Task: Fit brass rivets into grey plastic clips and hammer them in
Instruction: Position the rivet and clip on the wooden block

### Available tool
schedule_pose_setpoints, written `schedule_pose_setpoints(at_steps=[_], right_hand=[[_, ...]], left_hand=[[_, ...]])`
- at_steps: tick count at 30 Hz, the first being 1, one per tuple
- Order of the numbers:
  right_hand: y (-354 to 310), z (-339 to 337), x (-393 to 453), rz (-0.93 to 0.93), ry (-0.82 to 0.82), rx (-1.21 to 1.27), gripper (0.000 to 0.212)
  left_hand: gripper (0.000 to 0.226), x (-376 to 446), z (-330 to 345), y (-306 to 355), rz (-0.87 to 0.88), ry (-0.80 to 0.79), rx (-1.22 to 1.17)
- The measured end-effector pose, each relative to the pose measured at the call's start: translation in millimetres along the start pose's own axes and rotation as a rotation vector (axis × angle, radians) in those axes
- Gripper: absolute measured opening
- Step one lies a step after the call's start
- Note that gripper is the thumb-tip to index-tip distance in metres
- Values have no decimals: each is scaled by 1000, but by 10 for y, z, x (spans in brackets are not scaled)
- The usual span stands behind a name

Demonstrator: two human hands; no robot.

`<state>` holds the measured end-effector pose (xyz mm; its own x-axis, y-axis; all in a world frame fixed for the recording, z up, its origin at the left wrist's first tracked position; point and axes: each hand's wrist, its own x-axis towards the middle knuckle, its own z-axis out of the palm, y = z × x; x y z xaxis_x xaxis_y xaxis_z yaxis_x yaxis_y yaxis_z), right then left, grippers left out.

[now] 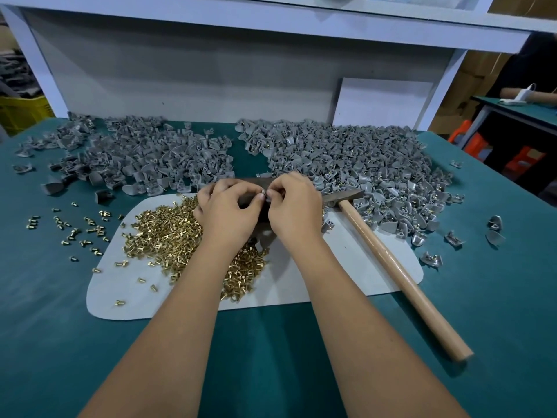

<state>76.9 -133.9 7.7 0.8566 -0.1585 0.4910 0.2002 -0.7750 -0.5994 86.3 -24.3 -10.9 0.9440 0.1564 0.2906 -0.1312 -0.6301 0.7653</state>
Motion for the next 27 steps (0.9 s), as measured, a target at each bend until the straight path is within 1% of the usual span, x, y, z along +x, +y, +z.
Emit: schedule_pose_setpoints(at_steps=[2, 7, 10, 12, 13, 15, 17, 18, 19, 21, 24, 27], right_hand=[[14, 17, 4, -14, 4, -24, 19], [52, 50, -24, -15, 28, -29, 10], [44, -39, 12, -21, -68, -4, 7], [48, -161, 18, -9, -132, 16, 12], [63, -236, 5, 8, -125, 7, 17], [138, -416, -52, 76, -34, -87, 21], [269, -598, -143, 156, 69, -333, 21], [336, -678, -193, 200, 77, -470, 22], [390, -742, -241, 258, 53, -572, 25], [446, -801, -318, 375, -49, -669, 33], [470, -803, -353, 427, -139, -743, 39], [502, -828, -352, 497, -186, -752, 38]], left_hand=[[9, 0, 3, -3, 0, 10, -3], [10, -11, 7, 13, -5, 8, -6], [9, -13, -7, 28, 0, 1, 3], [8, -20, -13, 28, 2, -7, -1], [8, -22, -17, 23, -1, -9, -10], [9, -26, -20, 17, -11, -16, -40], [8, -30, -20, 14, -19, -19, -59], [8, -31, -20, 15, -21, -19, -64], [8, -31, -20, 18, -24, -18, -67], [8, -30, -20, 22, -27, -17, -71], [8, -34, -18, 16, -25, -17, -69], [9, -46, -19, 12, -18, -10, -49]])
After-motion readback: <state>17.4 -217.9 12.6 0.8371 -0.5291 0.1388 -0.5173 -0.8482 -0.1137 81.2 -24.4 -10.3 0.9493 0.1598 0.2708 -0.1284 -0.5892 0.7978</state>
